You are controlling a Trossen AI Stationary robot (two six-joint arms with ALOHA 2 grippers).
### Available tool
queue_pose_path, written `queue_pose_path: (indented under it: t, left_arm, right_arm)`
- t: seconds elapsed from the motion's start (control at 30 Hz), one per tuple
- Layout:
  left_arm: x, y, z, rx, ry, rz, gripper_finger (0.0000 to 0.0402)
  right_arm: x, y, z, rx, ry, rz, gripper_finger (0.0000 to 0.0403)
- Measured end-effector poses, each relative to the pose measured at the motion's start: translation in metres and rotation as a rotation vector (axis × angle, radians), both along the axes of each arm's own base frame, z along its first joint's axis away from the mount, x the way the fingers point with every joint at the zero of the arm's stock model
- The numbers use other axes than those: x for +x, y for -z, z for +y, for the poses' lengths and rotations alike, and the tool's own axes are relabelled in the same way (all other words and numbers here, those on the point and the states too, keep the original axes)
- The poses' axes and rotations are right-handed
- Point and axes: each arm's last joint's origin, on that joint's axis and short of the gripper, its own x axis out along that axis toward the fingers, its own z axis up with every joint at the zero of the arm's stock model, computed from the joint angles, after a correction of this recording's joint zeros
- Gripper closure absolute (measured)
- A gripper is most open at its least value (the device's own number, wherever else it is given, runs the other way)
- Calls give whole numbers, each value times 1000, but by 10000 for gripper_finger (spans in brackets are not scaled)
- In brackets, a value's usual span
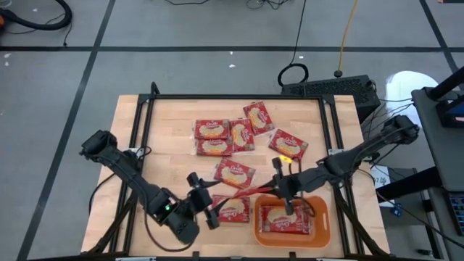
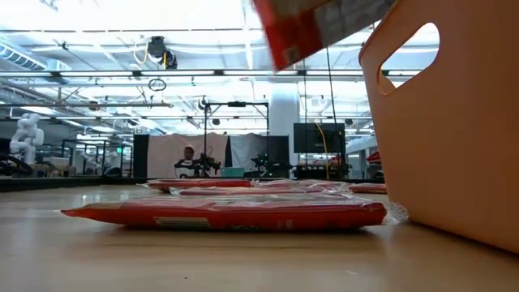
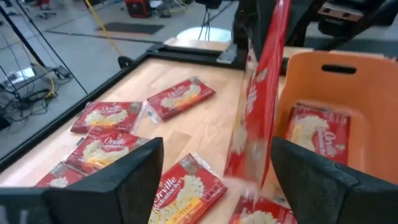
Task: Sort popcorn bags into baskets
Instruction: Put the red popcorn bag into the orange bin
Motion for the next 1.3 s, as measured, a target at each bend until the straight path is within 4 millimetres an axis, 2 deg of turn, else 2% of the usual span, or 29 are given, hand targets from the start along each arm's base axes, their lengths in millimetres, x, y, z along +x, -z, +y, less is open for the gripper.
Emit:
queue_pose_path:
  t: [0.27,0.5,0.73,0.93,1.1,1.3]
  left_arm:
    - [-5,9,-17,-13,-105,-133,165]
    - [10,28,-41,14,-89,-193,193]
    - [29,37,-57,74,-41,-237,166]
    - [20,35,-70,41,68,-224,124]
    - [10,34,-83,-15,145,-235,107]
    - [22,28,-75,-37,159,-271,116]
  right_arm:
    - [-21,-17,9,119,-43,-36,386]
    - [-34,-20,25,146,-76,-49,385]
    - [-42,-26,33,131,-88,-110,385]
    - [-59,-34,36,153,-142,-123,385]
    - [-77,-34,35,203,-183,-187,385]
    - [-90,-20,26,251,-156,-361,385]
